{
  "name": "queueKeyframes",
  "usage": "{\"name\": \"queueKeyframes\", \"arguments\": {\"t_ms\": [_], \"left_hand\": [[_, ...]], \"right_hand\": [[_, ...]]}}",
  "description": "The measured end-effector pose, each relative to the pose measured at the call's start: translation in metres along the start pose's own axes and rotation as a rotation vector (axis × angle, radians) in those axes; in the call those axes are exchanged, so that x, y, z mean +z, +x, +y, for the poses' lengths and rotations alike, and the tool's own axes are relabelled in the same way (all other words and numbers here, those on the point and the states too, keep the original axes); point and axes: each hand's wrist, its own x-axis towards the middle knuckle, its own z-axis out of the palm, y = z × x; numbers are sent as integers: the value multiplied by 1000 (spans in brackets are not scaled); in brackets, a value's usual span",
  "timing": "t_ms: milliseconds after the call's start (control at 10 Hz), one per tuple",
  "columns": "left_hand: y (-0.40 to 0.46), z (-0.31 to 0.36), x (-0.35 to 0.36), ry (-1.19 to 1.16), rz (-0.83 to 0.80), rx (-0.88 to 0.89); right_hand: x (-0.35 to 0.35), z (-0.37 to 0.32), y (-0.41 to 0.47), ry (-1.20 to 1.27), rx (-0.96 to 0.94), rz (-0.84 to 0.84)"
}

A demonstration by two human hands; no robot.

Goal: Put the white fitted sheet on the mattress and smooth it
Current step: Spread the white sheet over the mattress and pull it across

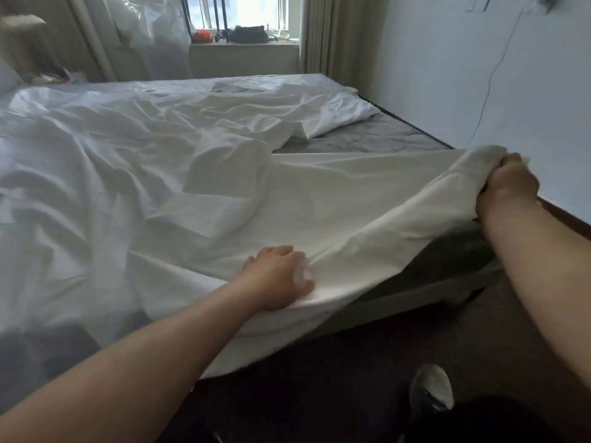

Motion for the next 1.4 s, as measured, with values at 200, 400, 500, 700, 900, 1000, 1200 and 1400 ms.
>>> {"name": "queueKeyframes", "arguments": {"t_ms": [200, 400, 500, 700, 900, 1000, 1200, 1400], "left_hand": [[38, 29, 28, 121, 3, 71], [41, 39, 53, 94, 66, 15], [29, 26, 62, -12, 285, -51], [-24, -19, 64, -22, 544, -122], [-45, -50, 35, -143, 678, -369], [-48, -67, 31, -270, 673, -548], [-49, -82, 32, -400, 517, -710], [-44, -78, 33, -336, 399, -649]], "right_hand": [[-27, 71, 102, 110, 21, 264], [-24, 165, 77, -471, 305, 378], [9, 177, 8, -769, -159, 70], [86, 166, -94, -900, -825, -752], [122, 192, -126, -984, -1024, -831], [124, 201, -124, -1006, -1063, -825], [122, 196, -115, -973, -1030, -764], [85, 169, -39, -702, -537, -224]]}}
